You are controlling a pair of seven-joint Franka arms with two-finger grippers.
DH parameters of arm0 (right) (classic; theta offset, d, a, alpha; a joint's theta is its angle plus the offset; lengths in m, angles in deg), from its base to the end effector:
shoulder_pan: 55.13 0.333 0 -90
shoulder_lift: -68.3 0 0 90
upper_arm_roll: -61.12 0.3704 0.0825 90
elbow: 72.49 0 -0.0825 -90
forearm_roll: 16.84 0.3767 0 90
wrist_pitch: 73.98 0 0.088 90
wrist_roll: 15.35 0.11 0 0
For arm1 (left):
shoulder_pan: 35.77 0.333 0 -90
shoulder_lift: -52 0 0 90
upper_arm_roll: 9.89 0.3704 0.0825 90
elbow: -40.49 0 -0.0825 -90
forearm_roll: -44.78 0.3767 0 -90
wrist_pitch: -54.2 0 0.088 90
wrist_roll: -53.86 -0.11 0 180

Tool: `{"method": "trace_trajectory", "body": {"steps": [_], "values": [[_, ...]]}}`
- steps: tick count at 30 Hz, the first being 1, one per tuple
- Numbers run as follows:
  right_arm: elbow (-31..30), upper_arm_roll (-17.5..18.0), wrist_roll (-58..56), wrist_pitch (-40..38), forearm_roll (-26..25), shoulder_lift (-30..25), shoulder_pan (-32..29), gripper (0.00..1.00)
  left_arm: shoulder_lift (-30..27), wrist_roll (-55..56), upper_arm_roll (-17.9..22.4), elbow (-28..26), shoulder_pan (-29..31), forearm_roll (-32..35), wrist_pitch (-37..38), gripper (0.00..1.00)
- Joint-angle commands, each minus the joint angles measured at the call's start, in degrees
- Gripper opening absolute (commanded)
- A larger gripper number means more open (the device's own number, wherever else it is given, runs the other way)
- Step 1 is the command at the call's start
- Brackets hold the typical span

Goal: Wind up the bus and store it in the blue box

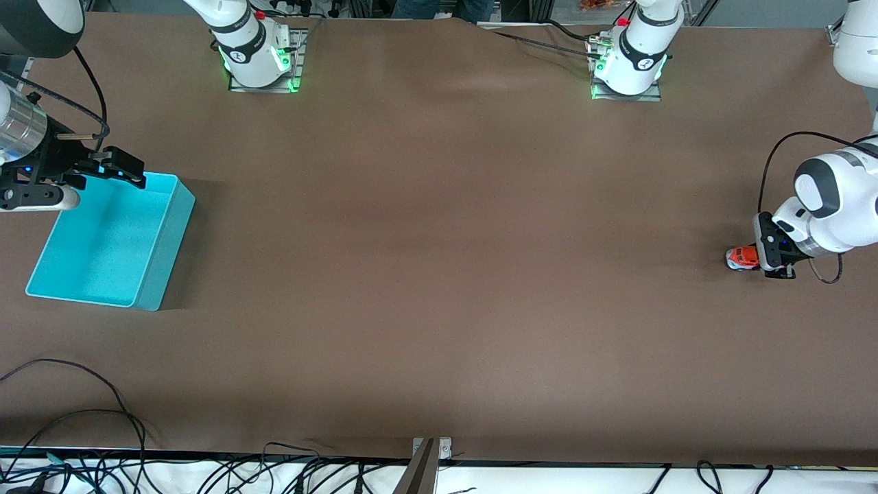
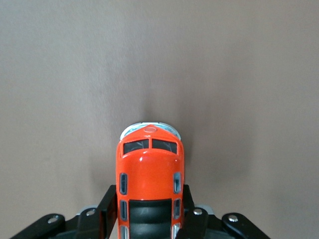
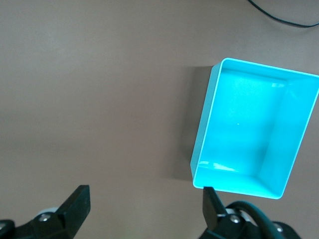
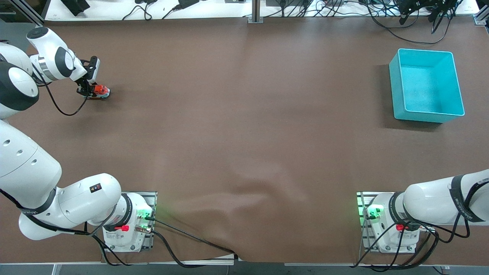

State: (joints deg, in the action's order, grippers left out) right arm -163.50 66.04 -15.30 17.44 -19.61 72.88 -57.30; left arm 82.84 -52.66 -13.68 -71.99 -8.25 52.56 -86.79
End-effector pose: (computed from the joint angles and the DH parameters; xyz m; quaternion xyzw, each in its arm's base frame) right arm 0.5741 0.0202 0.6252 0.9988 0.0250 -0.0357 0.0216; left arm 0.5805 0.2585 0.2431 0.7163 -0.6970 -0.0304 0.0069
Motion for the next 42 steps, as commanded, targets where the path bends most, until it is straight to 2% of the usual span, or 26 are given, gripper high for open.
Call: {"method": "trace_trajectory", "body": {"steps": [1,16,28,29,31,32,33,34,37,42], "values": [[1.11,0.0,0.57,-1.07,0.58,0.25,-0.03,1.0,6.6,-4.74,-0.07,1.91,2.27,0.04,-0.43,0.06],[1.11,0.0,0.57,-1.07,0.58,0.25,-0.12,1.0,7.3,-6.76,-0.16,2.88,4.65,0.04,-0.34,0.07],[1.11,0.0,0.65,-1.07,0.58,0.25,-0.12,1.0,7.39,-6.5,-0.16,2.97,4.82,-0.92,-0.43,0.18],[1.11,0.0,0.57,-1.07,0.58,0.25,-0.12,1.0,7.3,-6.5,-0.16,2.97,4.82,-0.92,-0.43,0.22],[1.11,0.0,0.66,-1.07,0.58,0.25,-0.12,1.0,7.3,-6.33,-0.25,3.41,4.73,-0.92,-0.43,0.41],[1.11,0.0,0.66,-1.07,0.58,0.25,-0.12,1.0,7.3,-6.33,-0.25,3.58,4.73,-0.84,-0.34,0.57],[1.11,0.0,0.66,-1.07,0.58,0.25,-0.12,1.0,7.3,-6.41,-0.25,3.59,4.65,-0.84,-0.34,0.84],[1.11,0.0,0.66,-1.07,0.58,0.25,-0.12,1.0,7.22,-6.41,-0.34,3.67,4.65,-0.84,-0.26,1.0],[1.11,0.0,0.66,-1.07,0.58,0.25,-0.12,1.0,6.51,-6.15,-0.34,3.76,4.38,-0.92,1.14,1.0],[1.11,0.0,0.66,-1.07,0.49,0.25,-0.12,1.0,5.46,-3.96,-0.95,7.09,3.33,-0.84,8.7,1.0]]}}
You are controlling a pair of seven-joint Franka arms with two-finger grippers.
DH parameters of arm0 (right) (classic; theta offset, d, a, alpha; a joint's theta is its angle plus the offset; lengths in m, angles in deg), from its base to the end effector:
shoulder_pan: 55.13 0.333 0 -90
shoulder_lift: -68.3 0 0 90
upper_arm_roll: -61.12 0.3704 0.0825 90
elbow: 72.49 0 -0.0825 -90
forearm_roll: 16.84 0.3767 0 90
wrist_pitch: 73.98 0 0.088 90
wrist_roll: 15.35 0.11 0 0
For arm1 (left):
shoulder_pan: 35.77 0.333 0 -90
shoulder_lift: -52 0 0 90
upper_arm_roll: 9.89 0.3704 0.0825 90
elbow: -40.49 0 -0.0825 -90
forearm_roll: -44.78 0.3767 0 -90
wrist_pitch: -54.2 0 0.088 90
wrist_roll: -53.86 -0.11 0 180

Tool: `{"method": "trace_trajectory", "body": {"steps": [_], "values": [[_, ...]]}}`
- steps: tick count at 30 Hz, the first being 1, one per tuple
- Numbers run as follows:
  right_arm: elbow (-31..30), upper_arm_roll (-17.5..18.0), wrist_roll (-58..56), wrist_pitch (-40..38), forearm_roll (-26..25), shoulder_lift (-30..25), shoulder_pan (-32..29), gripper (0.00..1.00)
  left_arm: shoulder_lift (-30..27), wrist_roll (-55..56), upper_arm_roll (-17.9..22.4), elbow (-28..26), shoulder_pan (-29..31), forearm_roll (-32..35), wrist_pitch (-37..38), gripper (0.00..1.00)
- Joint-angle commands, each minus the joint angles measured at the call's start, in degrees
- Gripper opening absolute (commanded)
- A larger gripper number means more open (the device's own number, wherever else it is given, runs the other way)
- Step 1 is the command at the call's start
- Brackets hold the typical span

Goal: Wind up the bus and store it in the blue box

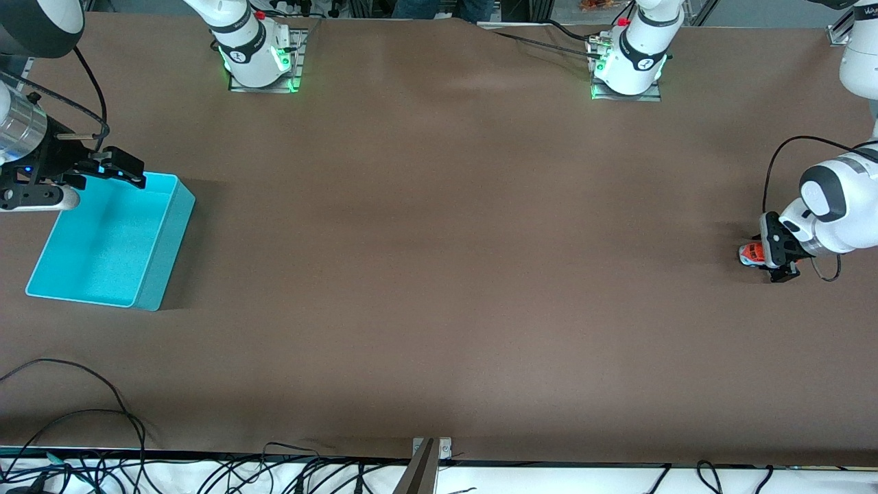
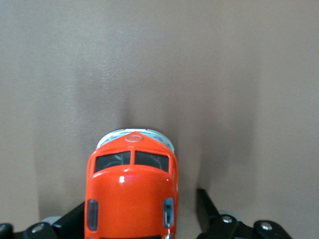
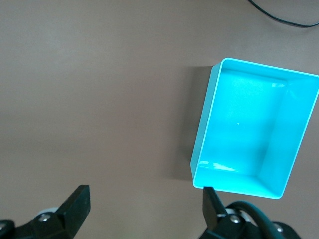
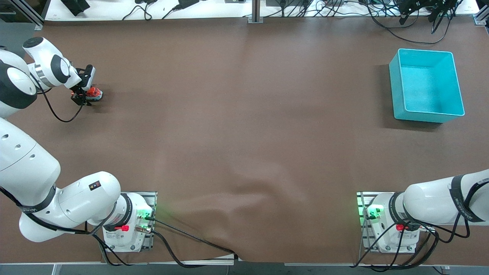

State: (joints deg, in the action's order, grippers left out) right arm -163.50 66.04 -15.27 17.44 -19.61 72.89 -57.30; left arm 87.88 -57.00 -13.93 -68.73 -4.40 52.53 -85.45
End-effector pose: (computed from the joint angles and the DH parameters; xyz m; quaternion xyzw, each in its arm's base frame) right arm 0.5742 0.0202 0.6251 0.9988 0.0247 -0.0358 0.0216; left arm 0.5707 0.2994 0.2060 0.7123 -0.7001 -0.0354 0.0356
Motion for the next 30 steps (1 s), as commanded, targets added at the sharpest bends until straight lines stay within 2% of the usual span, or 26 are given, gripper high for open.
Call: {"method": "trace_trajectory", "body": {"steps": [1,7,22,30], "values": [[1.11,0.01,0.63,-1.07,0.58,0.25,-0.11,1.0,0.16,0.73,-0.88,4.8,-0.7,-0.72,9.02,1.0],[1.11,0.01,0.63,-0.98,0.49,0.25,-0.11,1.0,-3.53,4.07,-1.06,7.45,-3.15,-0.19,16.15,1.0],[1.11,0.01,0.63,-1.07,0.49,0.25,-0.11,1.0,-11.61,17.86,-1.14,7.62,-9.83,-0.1,23.98,1.0],[1.11,0.01,0.63,-0.98,0.49,0.25,-0.11,1.0,-12.59,23.66,-1.67,9.64,-10.72,-0.81,27.76,1.0]]}}
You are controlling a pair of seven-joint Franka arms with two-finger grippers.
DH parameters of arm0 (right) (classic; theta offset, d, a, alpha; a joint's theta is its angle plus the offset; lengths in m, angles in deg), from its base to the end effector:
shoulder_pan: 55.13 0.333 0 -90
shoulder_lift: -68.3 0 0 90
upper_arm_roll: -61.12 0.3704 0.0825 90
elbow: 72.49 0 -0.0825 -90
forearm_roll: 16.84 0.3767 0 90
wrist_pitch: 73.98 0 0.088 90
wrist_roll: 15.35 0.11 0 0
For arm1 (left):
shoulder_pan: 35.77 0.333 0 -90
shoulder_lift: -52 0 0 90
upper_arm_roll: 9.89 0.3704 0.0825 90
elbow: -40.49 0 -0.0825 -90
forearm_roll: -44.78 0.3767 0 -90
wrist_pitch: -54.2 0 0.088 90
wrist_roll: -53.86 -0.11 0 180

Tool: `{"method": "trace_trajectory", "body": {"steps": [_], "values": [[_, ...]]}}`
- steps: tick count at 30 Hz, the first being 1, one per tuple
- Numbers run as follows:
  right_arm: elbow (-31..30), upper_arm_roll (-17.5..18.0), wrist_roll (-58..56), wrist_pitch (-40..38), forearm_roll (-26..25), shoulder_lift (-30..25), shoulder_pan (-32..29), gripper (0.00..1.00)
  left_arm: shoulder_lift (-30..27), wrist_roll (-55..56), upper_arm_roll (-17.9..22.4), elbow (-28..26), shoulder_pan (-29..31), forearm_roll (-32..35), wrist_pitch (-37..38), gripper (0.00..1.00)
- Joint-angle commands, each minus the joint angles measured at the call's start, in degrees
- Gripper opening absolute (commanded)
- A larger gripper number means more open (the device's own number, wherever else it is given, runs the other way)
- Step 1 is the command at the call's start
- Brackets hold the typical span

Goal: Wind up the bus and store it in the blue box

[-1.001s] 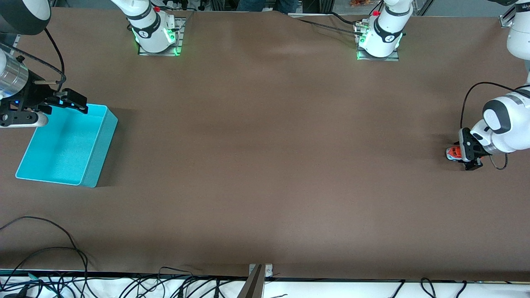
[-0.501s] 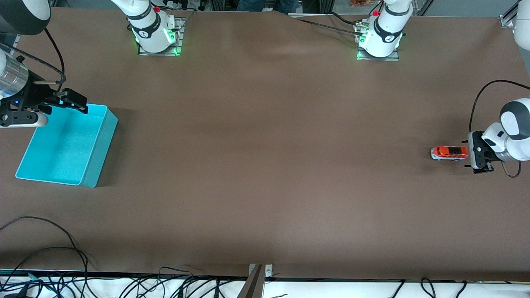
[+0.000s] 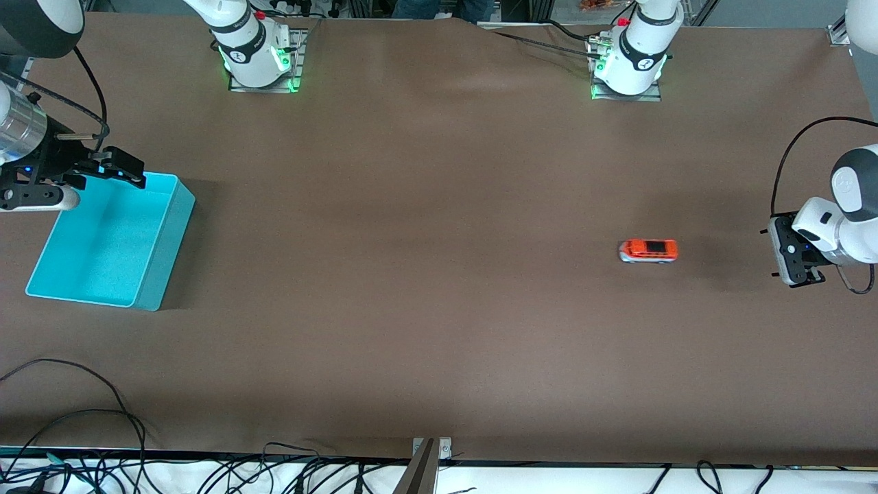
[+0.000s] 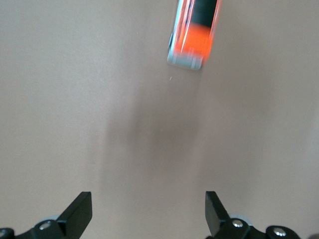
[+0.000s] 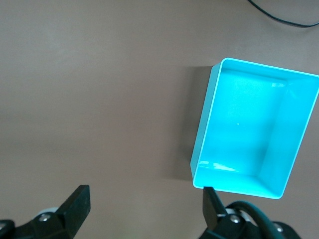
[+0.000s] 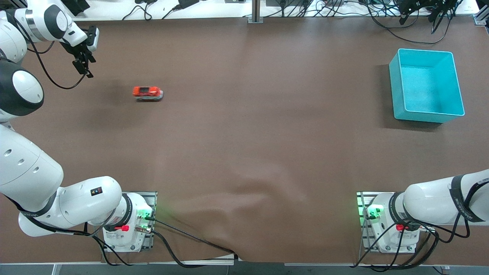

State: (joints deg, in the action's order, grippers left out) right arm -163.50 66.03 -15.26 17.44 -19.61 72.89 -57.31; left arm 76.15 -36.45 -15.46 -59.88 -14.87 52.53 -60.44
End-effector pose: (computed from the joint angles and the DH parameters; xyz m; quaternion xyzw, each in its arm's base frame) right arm 0.5742 0.0200 0.6251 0.9988 0.0245 -0.0358 0.0216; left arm 0.6246 0.1873 0.3695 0.7709 -0.6301 -0.0819 0.0440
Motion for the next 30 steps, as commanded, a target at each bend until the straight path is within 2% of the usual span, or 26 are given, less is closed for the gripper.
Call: {"method": "trace_trajectory", "body": {"steps": [1,11,18,30], "values": [[1.11,0.01,0.62,-1.07,0.49,0.24,-0.11,1.0,-0.85,3.91,-0.58,0.97,-0.25,-0.81,2.84,1.0],[1.11,0.01,0.62,-1.07,0.49,0.24,-0.11,1.0,-1.29,13.39,-2.86,5.27,-0.51,-0.81,8.46,1.0],[1.11,0.01,0.62,-1.07,0.49,0.24,-0.11,1.0,-0.85,23.94,-2.95,10.9,-3.14,-0.81,18.21,1.0],[1.11,0.01,0.62,-0.98,0.4,0.24,-0.11,1.0,-0.15,24.92,-2.78,11.43,-2.89,-0.98,18.22,1.0]]}}
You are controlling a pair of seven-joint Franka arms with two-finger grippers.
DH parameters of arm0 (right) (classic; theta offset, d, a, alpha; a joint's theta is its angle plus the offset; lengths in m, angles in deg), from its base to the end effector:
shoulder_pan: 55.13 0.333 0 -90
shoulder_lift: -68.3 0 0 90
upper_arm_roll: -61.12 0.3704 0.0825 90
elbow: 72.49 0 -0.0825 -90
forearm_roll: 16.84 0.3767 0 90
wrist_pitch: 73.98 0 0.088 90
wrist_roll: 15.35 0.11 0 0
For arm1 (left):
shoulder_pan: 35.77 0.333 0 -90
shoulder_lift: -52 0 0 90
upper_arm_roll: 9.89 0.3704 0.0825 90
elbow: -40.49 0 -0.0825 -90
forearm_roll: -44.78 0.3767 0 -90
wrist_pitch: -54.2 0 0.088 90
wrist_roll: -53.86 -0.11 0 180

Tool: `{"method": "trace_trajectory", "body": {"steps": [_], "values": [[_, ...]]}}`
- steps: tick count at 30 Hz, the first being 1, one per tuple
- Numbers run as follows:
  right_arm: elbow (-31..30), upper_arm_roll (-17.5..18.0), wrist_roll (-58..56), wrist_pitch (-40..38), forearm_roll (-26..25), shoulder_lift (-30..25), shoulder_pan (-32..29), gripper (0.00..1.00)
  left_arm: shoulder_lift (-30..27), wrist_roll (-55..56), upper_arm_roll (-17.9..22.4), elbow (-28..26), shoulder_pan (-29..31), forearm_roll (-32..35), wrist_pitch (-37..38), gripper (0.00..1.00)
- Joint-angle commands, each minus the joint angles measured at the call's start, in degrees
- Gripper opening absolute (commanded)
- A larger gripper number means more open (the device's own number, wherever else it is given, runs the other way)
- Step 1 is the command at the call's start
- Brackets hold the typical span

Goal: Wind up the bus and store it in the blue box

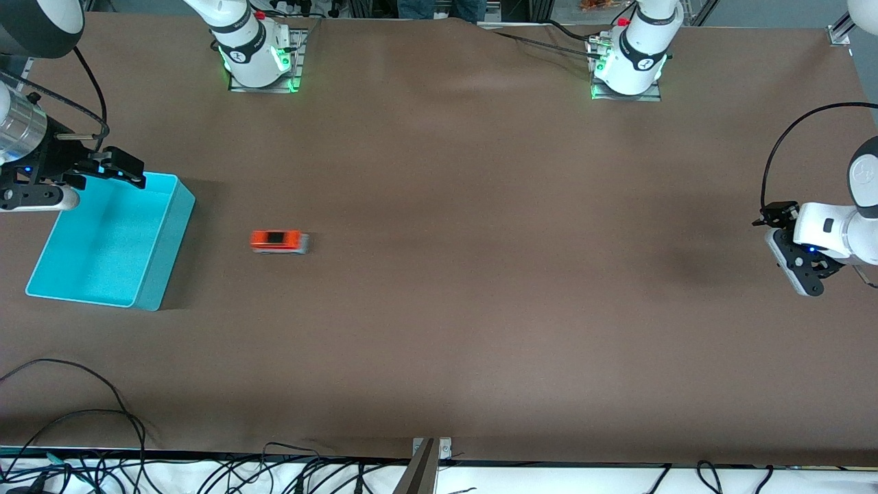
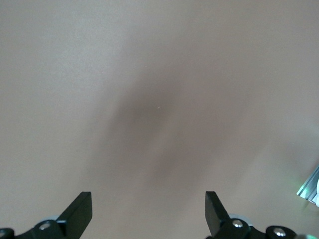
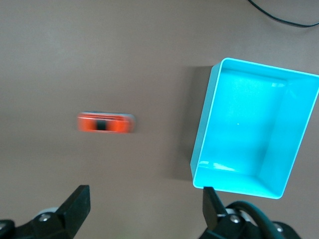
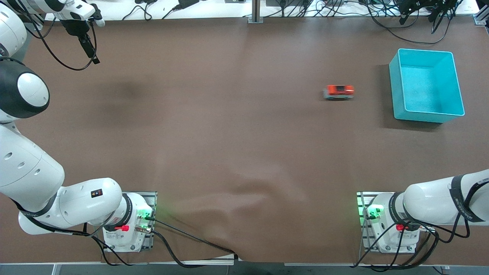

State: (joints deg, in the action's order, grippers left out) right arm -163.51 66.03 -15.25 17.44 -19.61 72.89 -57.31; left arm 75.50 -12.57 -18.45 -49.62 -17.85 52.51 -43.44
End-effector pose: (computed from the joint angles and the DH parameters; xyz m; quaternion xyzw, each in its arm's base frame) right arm 0.5742 0.0200 0.6250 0.9988 0.0244 -0.0359 0.0216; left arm 0.6424 0.1336 0.4371 0.8620 -0.4870 -0.1288 0.0562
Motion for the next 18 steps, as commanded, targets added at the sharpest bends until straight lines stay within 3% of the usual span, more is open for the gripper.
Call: {"method": "trace_trajectory", "body": {"steps": [1,18], "values": [[1.11,0.02,0.61,-0.98,0.4,0.24,-0.11,1.0,0.49,1.22,0.21,1.25,0.18,-1.14,1.22,1.0],[1.11,0.02,0.61,-1.06,0.31,0.24,-0.11,1.0,0.93,11.5,0.21,2.39,1.06,-3.95,1.22,1.0]]}}
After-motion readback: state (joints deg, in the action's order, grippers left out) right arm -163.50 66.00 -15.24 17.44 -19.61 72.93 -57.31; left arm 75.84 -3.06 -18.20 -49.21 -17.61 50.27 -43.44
